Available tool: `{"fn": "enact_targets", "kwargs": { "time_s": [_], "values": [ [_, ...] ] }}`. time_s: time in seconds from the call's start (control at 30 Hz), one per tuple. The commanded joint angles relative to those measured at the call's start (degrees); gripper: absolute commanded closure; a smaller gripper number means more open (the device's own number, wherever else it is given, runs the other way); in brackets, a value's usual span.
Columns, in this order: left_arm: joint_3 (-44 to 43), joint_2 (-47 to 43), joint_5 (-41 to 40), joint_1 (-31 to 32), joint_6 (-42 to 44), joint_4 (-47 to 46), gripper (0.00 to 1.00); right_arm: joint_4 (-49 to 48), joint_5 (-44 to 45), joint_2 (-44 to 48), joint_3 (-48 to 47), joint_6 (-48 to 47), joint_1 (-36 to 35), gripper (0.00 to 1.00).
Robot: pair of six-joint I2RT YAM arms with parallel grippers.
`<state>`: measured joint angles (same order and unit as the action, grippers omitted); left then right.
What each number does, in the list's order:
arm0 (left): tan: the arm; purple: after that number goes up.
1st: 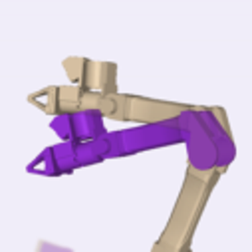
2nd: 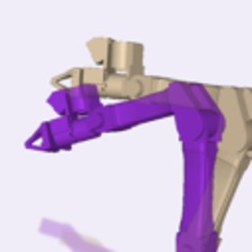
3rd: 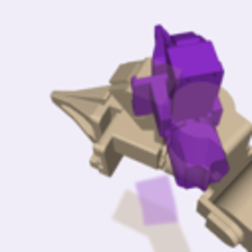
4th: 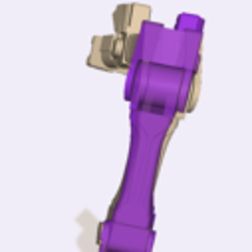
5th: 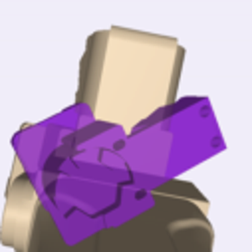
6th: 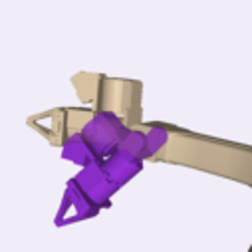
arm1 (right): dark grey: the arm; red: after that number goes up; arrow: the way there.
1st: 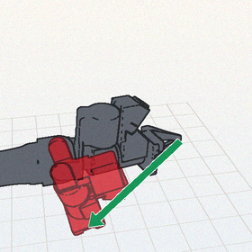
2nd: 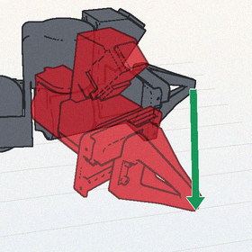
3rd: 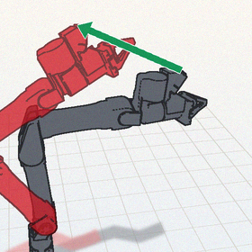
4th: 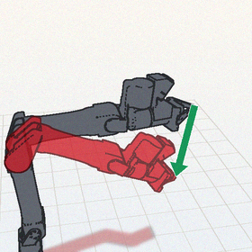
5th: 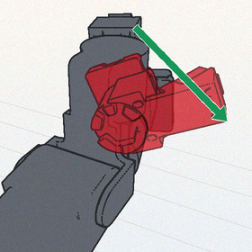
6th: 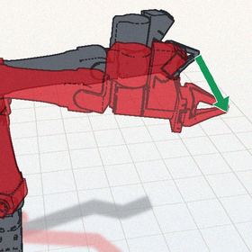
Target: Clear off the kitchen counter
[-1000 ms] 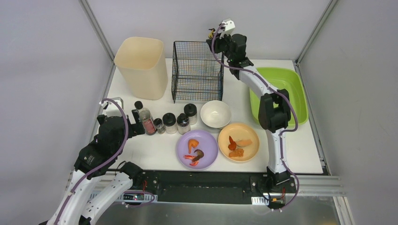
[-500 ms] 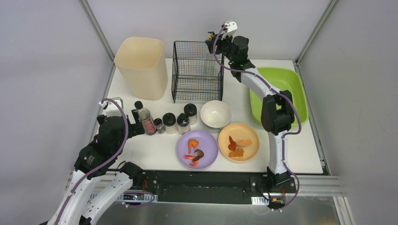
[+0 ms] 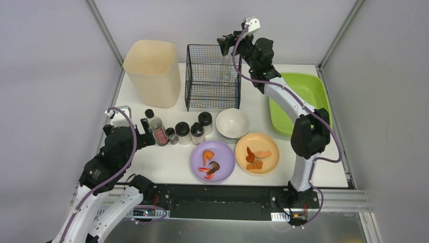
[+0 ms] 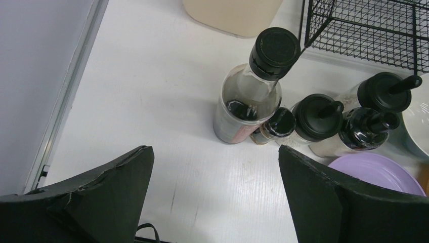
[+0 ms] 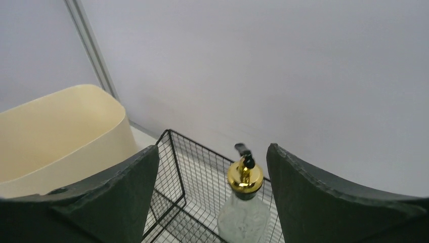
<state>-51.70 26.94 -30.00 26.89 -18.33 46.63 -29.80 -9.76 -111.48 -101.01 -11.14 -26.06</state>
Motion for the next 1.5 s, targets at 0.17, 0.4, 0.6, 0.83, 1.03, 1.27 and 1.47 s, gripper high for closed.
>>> {"fn": "enact_targets", "kwargs": {
  "time_s": [0.17, 0.4, 0.6, 0.83, 1.03, 1.27, 1.47],
  "values": [
    [0.0, -2.6, -0.5, -0.7, 0.7, -0.4, 0.01, 4.4, 3.6, 17.4, 14.1, -7.2, -7.6, 0.16],
    [0.2, -6.6, -2.5, -1.1, -0.1, -1.0, 0.01, 7.7, 1.5, 26.0, 23.9, -8.2, -15.1, 0.13],
    [0.8, -11.4, -7.4, -1.1, -1.6, -1.2, 0.01, 6.9, -1.2, 29.0, 30.6, -8.4, -23.6, 0.13],
    [1.1, -15.5, -11.9, -1.1, -2.5, -1.2, 0.02, 0.4, -0.8, 25.2, 32.3, -5.7, -30.9, 0.14],
    [1.5, -18.8, -13.3, -1.1, -3.0, -1.5, 0.03, -3.8, -0.8, 18.1, 29.2, -4.0, -34.8, 0.15],
    [1.5, -20.5, -13.5, -1.1, -3.4, -1.8, 0.03, -9.3, 0.5, 9.7, 25.3, -2.4, -37.1, 0.15],
    [1.7, -20.6, -13.1, -1.2, -3.1, -2.1, 0.03, -12.1, -0.2, 4.9, 22.1, -0.3, -37.7, 0.16]
  ]
}}
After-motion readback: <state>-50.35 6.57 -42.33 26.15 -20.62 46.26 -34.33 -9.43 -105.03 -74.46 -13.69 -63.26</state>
